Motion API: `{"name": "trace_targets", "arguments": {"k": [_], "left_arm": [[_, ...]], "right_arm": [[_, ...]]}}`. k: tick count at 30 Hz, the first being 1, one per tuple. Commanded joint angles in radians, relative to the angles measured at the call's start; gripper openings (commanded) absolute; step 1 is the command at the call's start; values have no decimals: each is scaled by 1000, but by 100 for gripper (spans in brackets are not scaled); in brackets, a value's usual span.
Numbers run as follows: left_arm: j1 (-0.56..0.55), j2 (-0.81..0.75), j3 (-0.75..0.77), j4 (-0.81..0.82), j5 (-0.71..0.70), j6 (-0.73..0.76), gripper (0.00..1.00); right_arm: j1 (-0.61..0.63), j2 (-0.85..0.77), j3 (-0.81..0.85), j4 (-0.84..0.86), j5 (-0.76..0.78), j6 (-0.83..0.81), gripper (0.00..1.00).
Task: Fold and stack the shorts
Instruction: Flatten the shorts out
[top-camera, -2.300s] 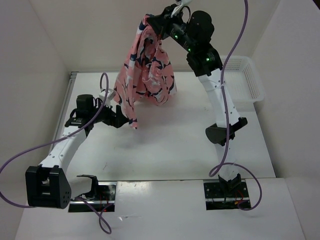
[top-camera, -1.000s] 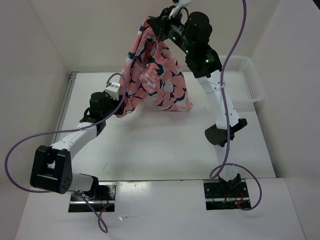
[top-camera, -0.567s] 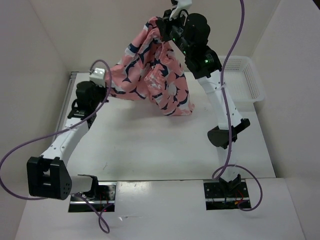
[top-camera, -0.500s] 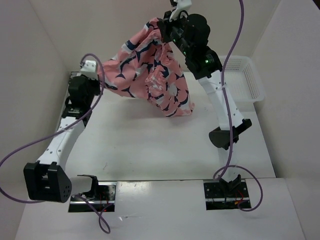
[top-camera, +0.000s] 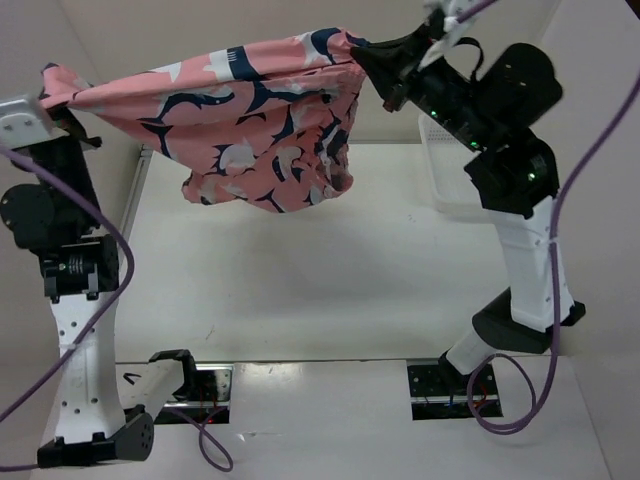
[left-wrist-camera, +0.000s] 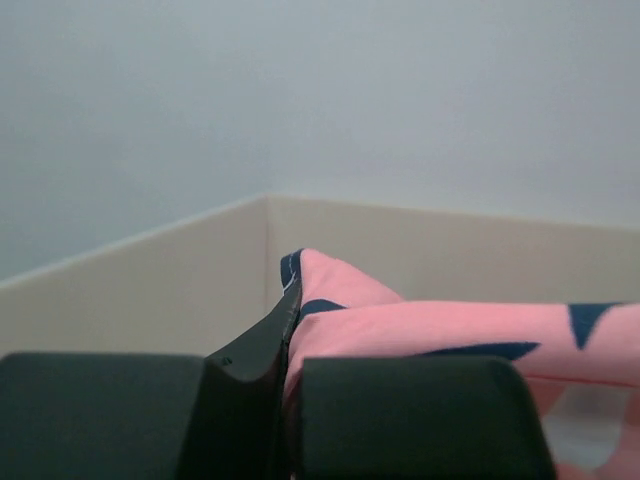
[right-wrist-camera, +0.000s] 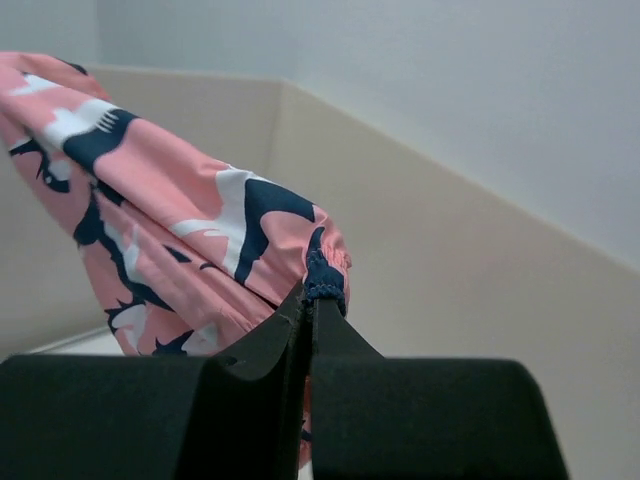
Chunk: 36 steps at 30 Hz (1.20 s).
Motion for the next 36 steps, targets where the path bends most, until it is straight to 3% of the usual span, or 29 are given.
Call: {"name": "trace_targets", "arguments": {"k": [1, 7, 12, 15, 21, 23, 24, 25, 26, 28, 29, 32, 36], "left_arm": [[56, -24, 62, 32, -26, 3, 0], [96, 24, 114, -108, 72, 3, 0], [96, 165, 132, -192, 173, 3, 1], [42, 306, 173, -264, 227, 3, 2], [-126, 686, 300, -384, 158, 3, 7], [-163, 848, 368, -418, 134, 3, 13], [-163, 899, 408, -448, 108, 3, 16], [-173, 999, 510, -469, 98, 3, 21], [-174, 1048, 578, -525, 80, 3, 53], [-174, 1190, 745, -617, 57, 3, 65], [-174, 1225, 913, -718, 57, 3, 67], [-174, 1245, 1010, -823, 94, 3, 72], [-164, 998, 736, -811, 248, 3, 72]], "right_arm": [[-1, -41, 41, -26, -82, -31, 0], [-11, -164, -170, -14, -99, 35, 0], [-294, -265, -548, 206, -355, 449, 0], [-326, -248, -761, 328, -337, 546, 0], [-355, -25, -829, 403, -119, 606, 0], [-376, 123, -768, 394, 5, 606, 20], [-385, 172, -736, 365, 59, 622, 24], [-386, 251, -672, 365, 147, 607, 33], [-386, 276, -648, 365, 186, 577, 49], [-386, 310, -585, 365, 223, 482, 76], [-375, 310, -574, 365, 235, 469, 90], [-375, 261, -596, 365, 179, 422, 96], [-375, 157, -785, 365, 170, 313, 96]]}}
